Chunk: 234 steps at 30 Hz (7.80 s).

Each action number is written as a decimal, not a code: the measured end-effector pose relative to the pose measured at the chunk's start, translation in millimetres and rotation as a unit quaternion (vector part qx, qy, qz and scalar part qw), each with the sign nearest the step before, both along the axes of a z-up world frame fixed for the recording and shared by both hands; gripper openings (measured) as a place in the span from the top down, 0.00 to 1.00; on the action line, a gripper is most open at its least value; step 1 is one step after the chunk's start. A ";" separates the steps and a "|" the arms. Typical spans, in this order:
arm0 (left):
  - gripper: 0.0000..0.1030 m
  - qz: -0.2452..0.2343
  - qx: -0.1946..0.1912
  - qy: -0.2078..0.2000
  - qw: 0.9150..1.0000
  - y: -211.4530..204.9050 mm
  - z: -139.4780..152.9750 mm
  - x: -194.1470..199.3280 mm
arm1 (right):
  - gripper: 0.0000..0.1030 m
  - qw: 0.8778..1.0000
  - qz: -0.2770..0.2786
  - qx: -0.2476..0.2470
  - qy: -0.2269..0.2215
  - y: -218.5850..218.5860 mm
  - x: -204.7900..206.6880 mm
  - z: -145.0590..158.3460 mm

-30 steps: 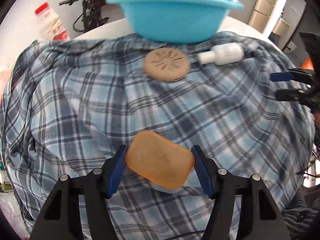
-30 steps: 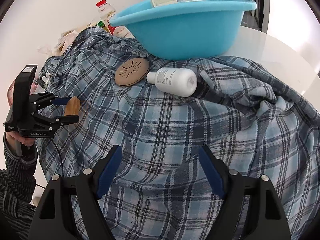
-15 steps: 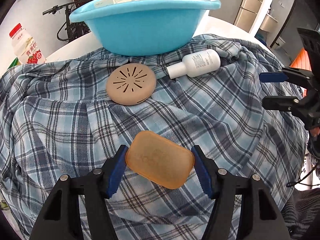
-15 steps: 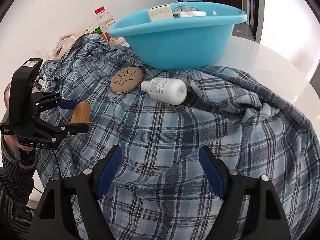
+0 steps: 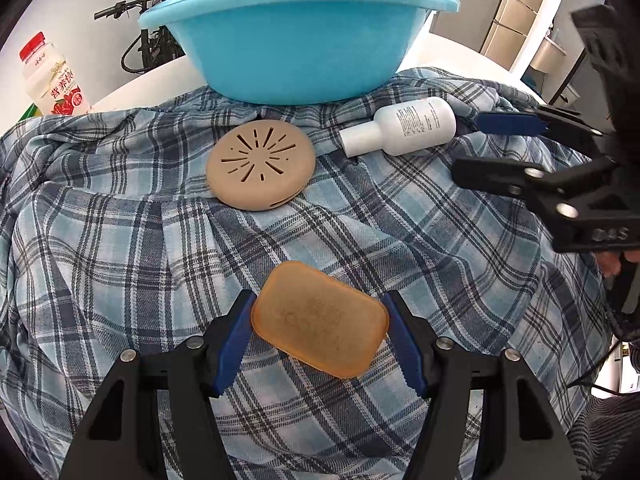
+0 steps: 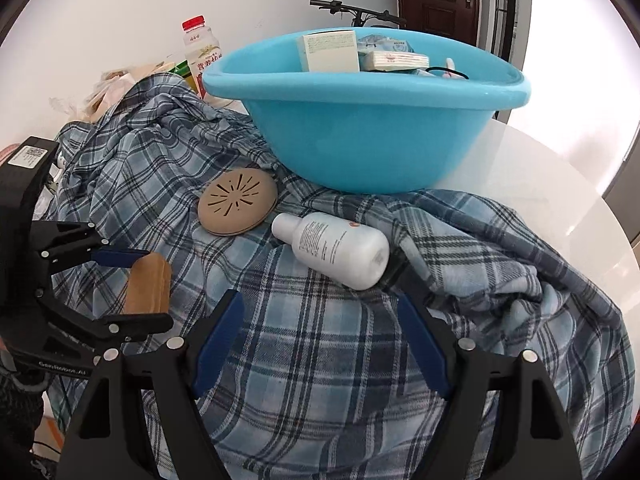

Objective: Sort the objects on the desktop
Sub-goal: 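Close the right gripper on the white lotion bottle while the left holds the soap, then lift the lotion bottle with the right gripper while the left gripper holds the soap, then move the orange soap bar and white lotion bottle over the basin with both grippers, then lower the lotion bottle into the basin and open the right gripper while the left holds the soap, then open the left gripper to drop the orange soap bar into the basin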

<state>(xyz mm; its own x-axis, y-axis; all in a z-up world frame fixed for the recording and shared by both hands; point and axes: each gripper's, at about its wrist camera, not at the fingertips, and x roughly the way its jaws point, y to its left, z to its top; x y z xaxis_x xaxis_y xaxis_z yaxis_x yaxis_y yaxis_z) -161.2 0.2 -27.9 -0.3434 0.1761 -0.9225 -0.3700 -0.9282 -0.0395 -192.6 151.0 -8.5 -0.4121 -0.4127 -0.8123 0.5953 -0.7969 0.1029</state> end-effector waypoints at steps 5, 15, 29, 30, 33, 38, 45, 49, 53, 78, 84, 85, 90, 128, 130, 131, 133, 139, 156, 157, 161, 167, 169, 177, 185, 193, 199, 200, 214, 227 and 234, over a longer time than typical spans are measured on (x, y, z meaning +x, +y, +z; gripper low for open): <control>0.35 -0.004 0.000 -0.002 1.000 -3.8 -0.1 1.4 | 0.25 1.000 0.000 -0.019 -0.009 -4.1 -18.2 -9.2; 0.35 -0.010 -0.004 0.006 1.000 -2.5 5.4 -2.8 | 0.25 0.998 -0.003 -0.058 -0.027 -1.7 -32.0 -19.6; 0.35 0.004 -0.018 0.003 1.000 -3.4 -3.1 -12.4 | 0.59 0.995 0.094 0.008 0.017 -13.1 20.7 -3.9; 0.35 0.005 -0.020 0.002 1.000 -4.0 -3.8 -12.3 | 0.59 0.995 0.102 0.011 0.014 -11.6 27.5 -2.4; 0.35 0.002 -0.021 0.002 1.000 -3.3 -5.3 -9.7 | 0.59 0.992 0.119 0.026 0.011 -5.9 45.1 -4.6; 0.35 -0.009 -0.022 0.003 1.000 2.5 -7.8 -6.0 | 0.60 0.988 0.145 0.043 -0.004 -3.8 65.1 -16.4; 0.35 -0.010 -0.023 0.007 1.000 6.0 -4.3 -1.5 | 0.50 0.988 0.150 0.016 0.031 -5.5 65.4 -8.5; 0.35 -0.010 -0.022 0.005 1.000 6.7 -4.0 -0.4 | 0.48 0.987 0.154 0.015 0.043 -12.5 54.3 -10.2; 0.35 -0.012 -0.024 0.004 1.000 8.0 -4.3 0.0 | 0.48 0.987 0.160 0.022 0.025 -18.8 45.3 -20.6; 0.35 -0.018 -0.024 -0.001 1.000 10.6 -7.7 3.6 | 0.63 0.990 0.142 -0.003 -0.005 -7.7 51.9 -28.7; 0.35 -0.012 -0.024 0.008 1.000 7.7 0.0 6.4 | 0.63 0.990 0.138 -0.009 0.021 -8.9 55.3 -16.2; 0.35 -0.009 -0.024 0.011 1.000 6.9 2.4 6.1 | 0.63 0.990 0.136 -0.013 0.028 -7.4 55.7 -11.2; 0.35 0.000 -0.015 0.028 1.000 5.5 15.7 5.7 | 0.63 0.990 0.125 -0.030 0.061 0.8 61.3 14.0; 0.35 -0.018 0.006 0.102 0.995 35.2 94.0 -58.4 | 0.63 0.984 0.073 -0.073 0.143 21.5 8.9 108.8; 0.35 -0.015 -0.007 0.107 0.994 35.6 98.1 -68.9 | 0.63 0.985 0.079 -0.073 0.135 17.7 0.2 114.6; 0.35 -0.011 -0.006 0.109 0.994 34.6 101.4 -74.5 | 0.63 0.986 0.080 -0.073 0.130 16.2 -4.2 116.4; 0.35 -0.006 0.000 0.111 0.994 32.8 108.6 -84.5 | 0.63 0.987 0.079 -0.073 0.120 12.8 -15.0 118.7; 0.35 0.010 0.014 0.137 0.990 31.7 124.5 -107.1 | 0.63 0.992 0.083 -0.071 0.069 -2.3 -57.7 119.8; 0.35 0.064 -0.005 0.093 0.994 1.1 104.5 -193.1 | 0.63 0.995 0.073 -0.004 -0.064 -56.9 -150.7 76.4; 0.35 0.066 -0.001 0.088 0.994 -0.3 101.6 -198.5 | 0.63 0.995 0.074 0.001 -0.067 -59.5 -153.2 74.3; 0.35 0.070 0.018 0.067 0.995 -5.2 91.1 -212.6 | 0.63 0.992 0.093 0.025 -0.085 -69.9 -162.4 64.4; 0.35 0.070 0.029 0.059 0.995 -9.8 84.9 -217.8 | 0.63 0.988 0.102 0.058 -0.097 -76.4 -174.7 53.0; 0.35 0.070 0.028 0.058 0.995 -10.6 82.9 -219.0 | 0.63 0.987 0.106 0.061 -0.105 -77.4 -177.5 50.0; 0.35 0.066 0.020 0.052 0.996 -7.9 74.3 -222.1 | 0.57 0.982 0.115 0.087 -0.124 -82.2 -185.6 41.2; 0.35 0.068 0.021 0.054 0.996 -8.3 75.4 -221.0 | 0.43 0.989 0.086 0.068 -0.103 -53.3 -186.1 60.7; 0.35 0.048 0.027 0.057 0.997 8.3 83.7 -217.0 | 0.43 0.995 0.053 0.035 -0.076 -13.8 -181.2 87.8; 0.35 0.023 0.033 0.059 0.997 38.1 89.9 -217.4 | 0.43 0.997 0.035 0.029 -0.061 4.2 -177.1 96.5; 0.35 0.019 0.034 0.058 0.998 42.7 89.7 -218.1 | 0.43 0.997 0.032 0.030 -0.060 5.3 -177.0 96.7; 0.35 -0.016 0.013 0.036 0.999 95.3 70.2 -229.9 | 0.39 0.999 -0.004 0.000 -0.048 37.6 -188.6 102.4; 0.17 -0.015 -0.019 0.034 0.999 99.6 58.2 -233.8 | 0.39 0.999 -0.007 -0.007 -0.049 43.1 -184.9 99.3; 0.17 -0.006 -0.012 0.045 0.999 73.8 74.3 -217.0 | 0.39 0.999 -0.003 -0.009 -0.044 41.1 -177.6 106.0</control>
